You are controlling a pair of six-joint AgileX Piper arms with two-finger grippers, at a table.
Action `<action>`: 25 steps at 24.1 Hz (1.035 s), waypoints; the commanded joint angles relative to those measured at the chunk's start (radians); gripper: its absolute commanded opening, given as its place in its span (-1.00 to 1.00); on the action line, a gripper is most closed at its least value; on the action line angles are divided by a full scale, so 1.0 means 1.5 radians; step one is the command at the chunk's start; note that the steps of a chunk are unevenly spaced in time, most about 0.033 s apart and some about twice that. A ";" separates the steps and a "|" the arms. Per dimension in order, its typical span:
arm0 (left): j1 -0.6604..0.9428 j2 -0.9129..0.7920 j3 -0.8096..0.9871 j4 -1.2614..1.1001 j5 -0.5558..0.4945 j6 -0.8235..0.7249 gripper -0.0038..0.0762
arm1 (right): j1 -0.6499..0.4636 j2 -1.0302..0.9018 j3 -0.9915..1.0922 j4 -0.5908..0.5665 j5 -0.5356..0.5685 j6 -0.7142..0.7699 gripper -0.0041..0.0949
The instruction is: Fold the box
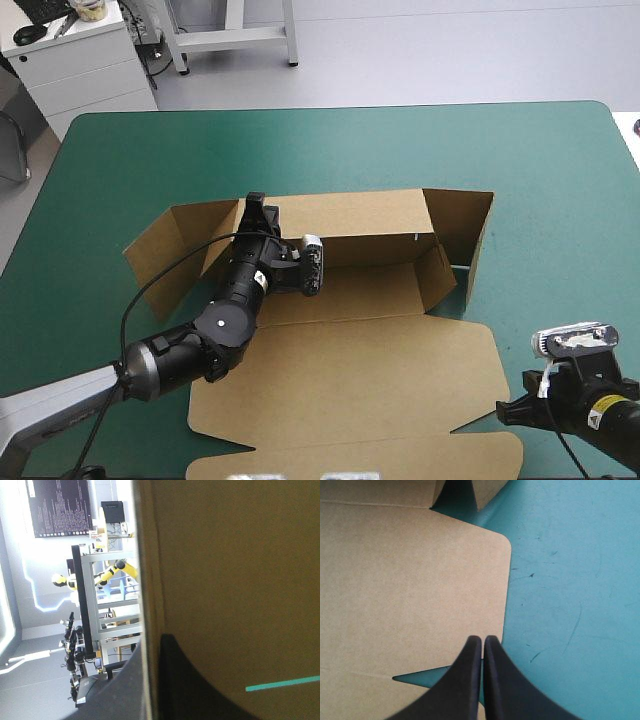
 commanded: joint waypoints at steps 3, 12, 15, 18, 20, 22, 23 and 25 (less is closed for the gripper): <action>-0.048 -0.020 0.002 0.031 0.030 -0.040 -0.93 | -0.002 0.002 -0.016 -0.007 -0.041 0.020 -0.89; -0.065 -0.020 0.012 0.031 0.049 -0.050 -0.93 | -0.002 0.002 -0.019 -0.010 -0.093 0.025 0.33; -0.065 -0.020 0.012 0.031 0.049 -0.050 -0.93 | -0.002 0.016 -0.032 -0.021 -0.108 0.078 0.62; -0.065 -0.020 0.012 0.031 0.051 -0.050 -0.93 | -0.002 0.050 -0.060 -0.068 -0.122 0.126 0.66; -0.065 -0.020 0.012 0.031 0.051 -0.050 -0.93 | -0.002 0.080 -0.089 -0.109 -0.132 0.159 0.66; -0.065 -0.020 0.012 0.031 0.051 -0.050 -0.93 | -0.002 0.120 -0.124 -0.153 -0.146 0.193 0.66; -0.065 -0.020 0.012 0.031 0.051 -0.050 -0.93 | -0.002 0.138 -0.140 -0.167 -0.152 0.207 0.66; -0.065 -0.020 0.012 0.031 0.051 -0.050 -0.93 | -0.002 0.188 -0.188 -0.182 -0.152 0.224 0.66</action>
